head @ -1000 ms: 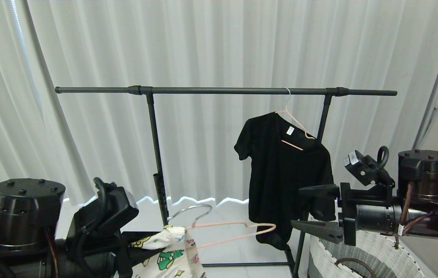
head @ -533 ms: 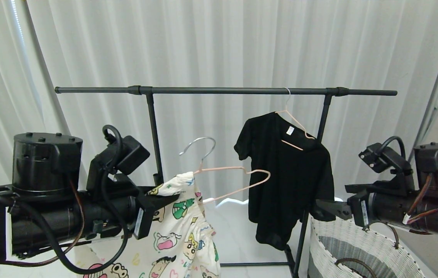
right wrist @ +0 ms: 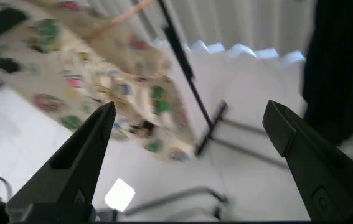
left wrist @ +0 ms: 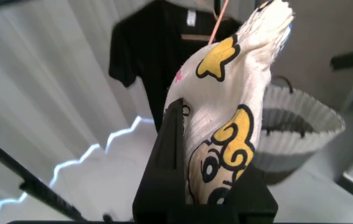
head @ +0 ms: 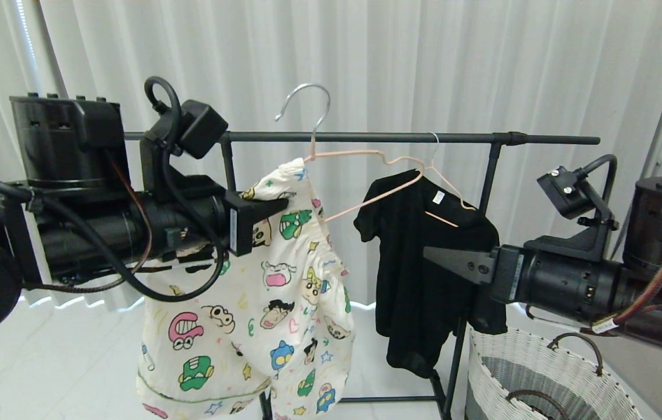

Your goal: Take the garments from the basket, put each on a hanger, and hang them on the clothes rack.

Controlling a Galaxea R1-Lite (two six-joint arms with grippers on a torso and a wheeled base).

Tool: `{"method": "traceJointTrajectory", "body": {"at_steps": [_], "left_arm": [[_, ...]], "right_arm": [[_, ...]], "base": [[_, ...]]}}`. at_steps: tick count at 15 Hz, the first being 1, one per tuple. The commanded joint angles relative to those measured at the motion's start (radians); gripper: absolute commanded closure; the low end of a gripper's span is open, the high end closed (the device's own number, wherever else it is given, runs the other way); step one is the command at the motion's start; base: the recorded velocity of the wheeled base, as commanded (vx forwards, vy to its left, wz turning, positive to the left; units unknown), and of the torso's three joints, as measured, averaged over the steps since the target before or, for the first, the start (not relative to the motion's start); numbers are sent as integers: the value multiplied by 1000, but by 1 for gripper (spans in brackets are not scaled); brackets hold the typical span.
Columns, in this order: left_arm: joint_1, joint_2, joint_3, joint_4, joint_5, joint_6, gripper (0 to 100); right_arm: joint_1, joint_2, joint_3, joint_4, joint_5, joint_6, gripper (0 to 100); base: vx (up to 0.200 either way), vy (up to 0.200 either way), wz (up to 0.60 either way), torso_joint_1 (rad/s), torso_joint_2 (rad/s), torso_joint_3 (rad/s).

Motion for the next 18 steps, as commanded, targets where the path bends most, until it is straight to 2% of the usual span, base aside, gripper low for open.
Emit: {"method": "traceJointTrajectory", "body": {"at_steps": [1, 3, 5, 7, 13, 18], "left_arm": [[-3, 53, -85, 0, 18, 0, 100], [-25, 54, -98, 0, 20, -2, 100], [-51, 50, -91, 0, 20, -2, 100], [-65, 51, -89, 0, 17, -2, 100], [-108, 47, -91, 0, 15, 0, 100], [-104, 53, -94, 0, 20, -2, 100]], "right_arm": [[49, 162, -6, -163, -6, 20, 0], [51, 241, -22, -275, -6, 22, 0], [52, 281, -66, -300, -5, 38, 0], [52, 304, -89, -300, -5, 68, 0], [49, 348, -91, -303, -5, 69, 0], [2, 346, -85, -303, -6, 77, 0]], "base": [[0, 0, 0, 0, 0, 0], [0, 0, 0, 0, 0, 0], [0, 0, 0, 0, 0, 0], [0, 0, 0, 0, 0, 0], [0, 0, 0, 0, 0, 0], [0, 0, 0, 0, 0, 0]]}}
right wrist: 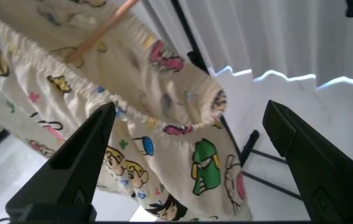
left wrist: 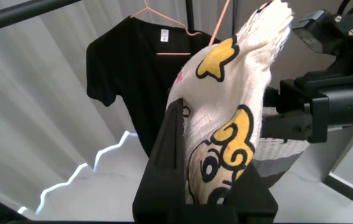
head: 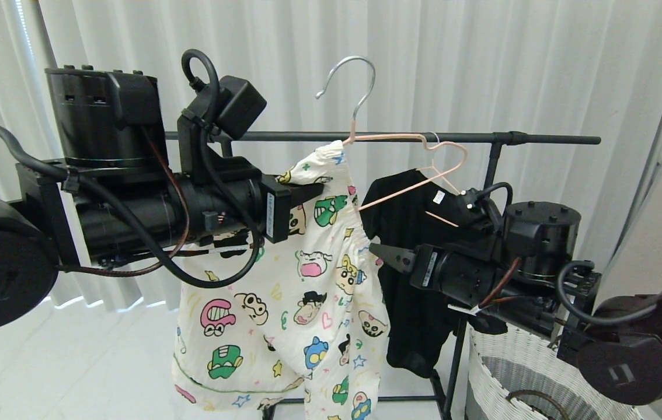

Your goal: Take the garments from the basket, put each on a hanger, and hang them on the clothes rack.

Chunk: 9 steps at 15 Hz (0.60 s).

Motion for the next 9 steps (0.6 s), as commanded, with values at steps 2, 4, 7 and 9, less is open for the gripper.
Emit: {"method": "traceJointTrajectory", "body": {"at_steps": [2, 4, 7, 9], "left_arm": [[3, -3, 3, -1, 1, 0, 100], [-3, -6, -2, -1, -1, 1, 100], [-23, -6, -4, -1, -1, 1, 100], [-37, -9, -1, -1, 1, 1, 100]], "right_arm": [[-26, -15, 8, 0, 0, 0, 0], [-40, -8, -1, 0, 2, -3, 0], [20, 7, 3, 0, 2, -2, 0], [44, 27, 8, 0, 0, 3, 0]], "base": [[0, 0, 0, 0, 0, 0], [0, 0, 0, 0, 0, 0], [0, 0, 0, 0, 0, 0], [0, 0, 0, 0, 0, 0]]}}
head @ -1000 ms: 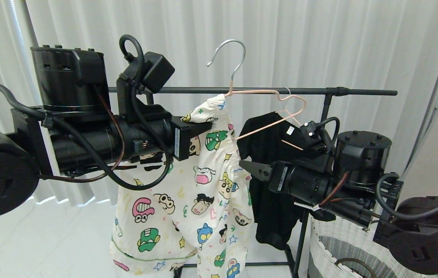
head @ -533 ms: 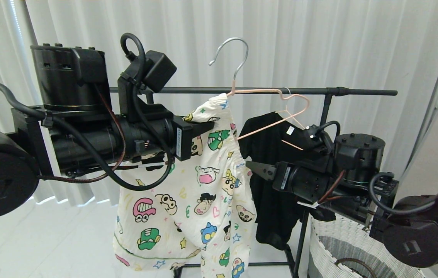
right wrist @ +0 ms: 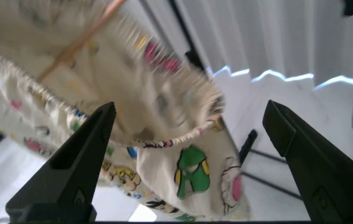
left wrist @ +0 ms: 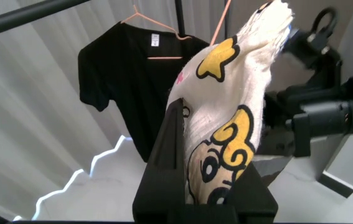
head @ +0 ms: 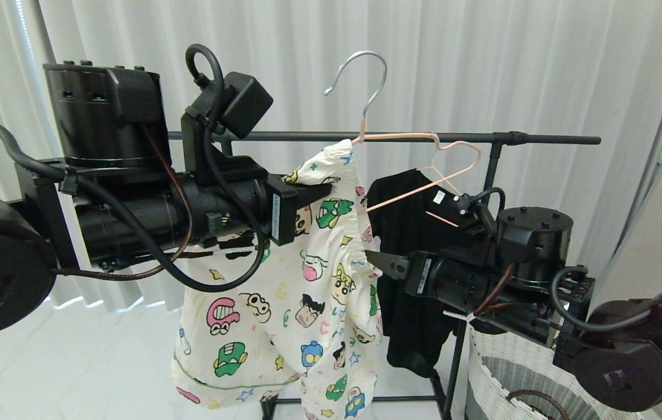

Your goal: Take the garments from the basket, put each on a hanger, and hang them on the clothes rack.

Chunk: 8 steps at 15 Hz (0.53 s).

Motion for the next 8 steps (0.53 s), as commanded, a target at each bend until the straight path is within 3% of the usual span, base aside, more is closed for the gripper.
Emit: {"method": "traceJointTrajectory", "body": {"at_steps": [1, 8], "left_arm": [[-5, -4, 5, 0, 0, 0, 100], [-5, -51, 8, 0, -3, -6, 100]], "right_arm": [[17, 15, 3, 0, 3, 14, 0], [10, 17, 111, 3, 3, 38, 0]], "base": [[0, 0, 0, 0, 0, 0], [0, 0, 0, 0, 0, 0]]}}
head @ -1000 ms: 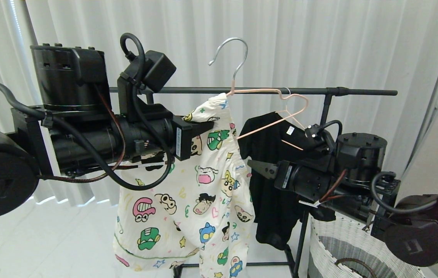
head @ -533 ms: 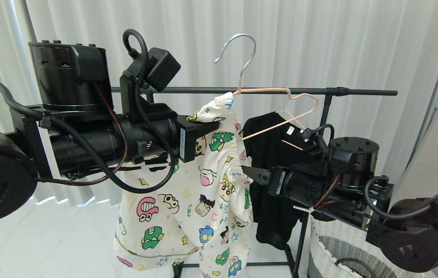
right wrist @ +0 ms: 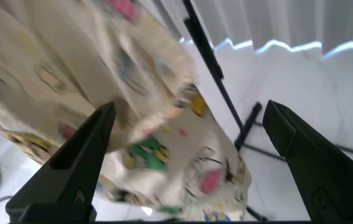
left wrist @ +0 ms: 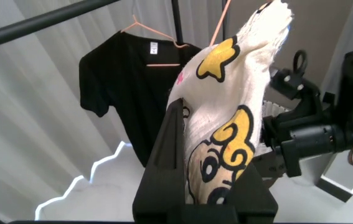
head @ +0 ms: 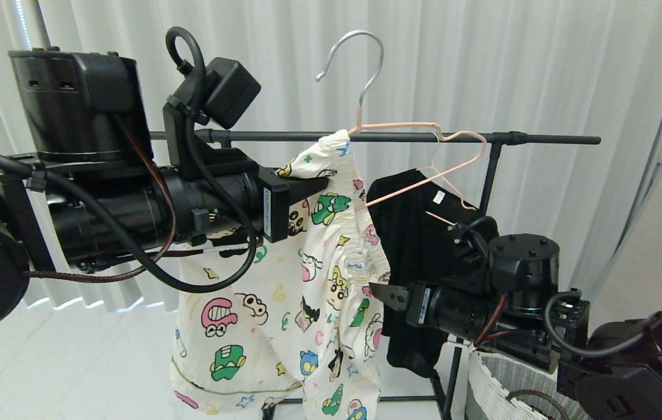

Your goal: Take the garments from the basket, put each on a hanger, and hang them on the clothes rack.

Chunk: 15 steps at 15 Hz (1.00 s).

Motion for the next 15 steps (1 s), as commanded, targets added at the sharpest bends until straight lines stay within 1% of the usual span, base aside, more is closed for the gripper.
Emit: {"method": "traceJointTrajectory", "body": {"at_steps": [1, 2, 3, 5, 6, 7, 9, 10, 11, 13, 15], "left_arm": [[0, -15, 2, 0, 0, 0, 100], [-1, -15, 2, -2, -2, 1, 100], [-1, -13, 2, -2, -2, 1, 100], [0, -10, 14, 0, 1, 1, 100], [10, -10, 40, -2, 3, 1, 100], [34, -10, 82, -2, 3, 1, 100], [68, -30, 175, -2, 4, 0, 100], [74, -43, 203, -2, 1, -2, 100], [74, -49, 229, -2, 1, -2, 100], [72, -44, 276, -2, -2, 0, 100], [59, -43, 324, 0, -16, 3, 100]], "right_arm": [[-4, 3, 24, -1, 0, 1, 0], [-3, 6, 24, -1, -2, 1, 0], [-3, 6, 22, -1, -2, -1, 100], [-16, 5, 24, -1, -6, -4, 100], [-47, 3, 25, -1, -29, -10, 100], [-90, 3, 41, -1, -40, -58, 100], [-210, -1, 84, -2, -45, -257, 100], [-257, -12, 87, -2, -42, -311, 100], [-294, -24, 82, -2, -37, -343, 100], [-326, -49, 71, -2, -37, -374, 100], [-328, -86, 71, -2, -35, -377, 100]], "base": [[0, 0, 0, 0, 0, 0], [0, 0, 0, 0, 0, 0], [0, 0, 0, 0, 0, 0], [0, 0, 0, 0, 0, 0], [0, 0, 0, 0, 0, 0], [0, 0, 0, 0, 0, 0], [0, 0, 0, 0, 0, 0], [0, 0, 0, 0, 0, 0], [0, 0, 0, 0, 0, 0], [0, 0, 0, 0, 0, 0], [0, 0, 0, 0, 0, 0]]}}
